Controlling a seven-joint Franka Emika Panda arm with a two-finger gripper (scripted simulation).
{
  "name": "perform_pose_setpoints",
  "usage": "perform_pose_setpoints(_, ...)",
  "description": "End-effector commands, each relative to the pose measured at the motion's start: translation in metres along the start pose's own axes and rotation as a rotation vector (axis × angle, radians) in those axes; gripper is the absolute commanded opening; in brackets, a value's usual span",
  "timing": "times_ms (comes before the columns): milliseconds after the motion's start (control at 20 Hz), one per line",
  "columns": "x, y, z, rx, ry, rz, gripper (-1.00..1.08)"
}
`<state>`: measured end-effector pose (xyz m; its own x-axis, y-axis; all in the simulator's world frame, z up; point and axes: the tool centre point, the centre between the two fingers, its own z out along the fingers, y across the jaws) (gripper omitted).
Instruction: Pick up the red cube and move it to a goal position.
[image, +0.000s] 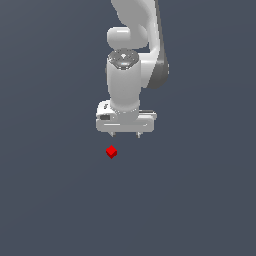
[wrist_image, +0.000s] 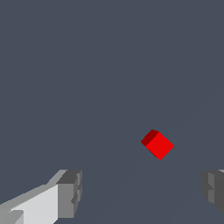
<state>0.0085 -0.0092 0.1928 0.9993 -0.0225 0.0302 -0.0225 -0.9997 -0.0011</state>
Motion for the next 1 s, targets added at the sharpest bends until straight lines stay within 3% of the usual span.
perform_pose_setpoints(0,0.0,0.0,0.0,0.0,0.0,0.0,1.0)
perform_pose_setpoints(500,0.001,0.009,0.019,-0.002,-0.003,0.087,1.0)
perform_pose_setpoints(950,-0.001,0.033,0.073,-0.008,-0.011,0.328,1.0)
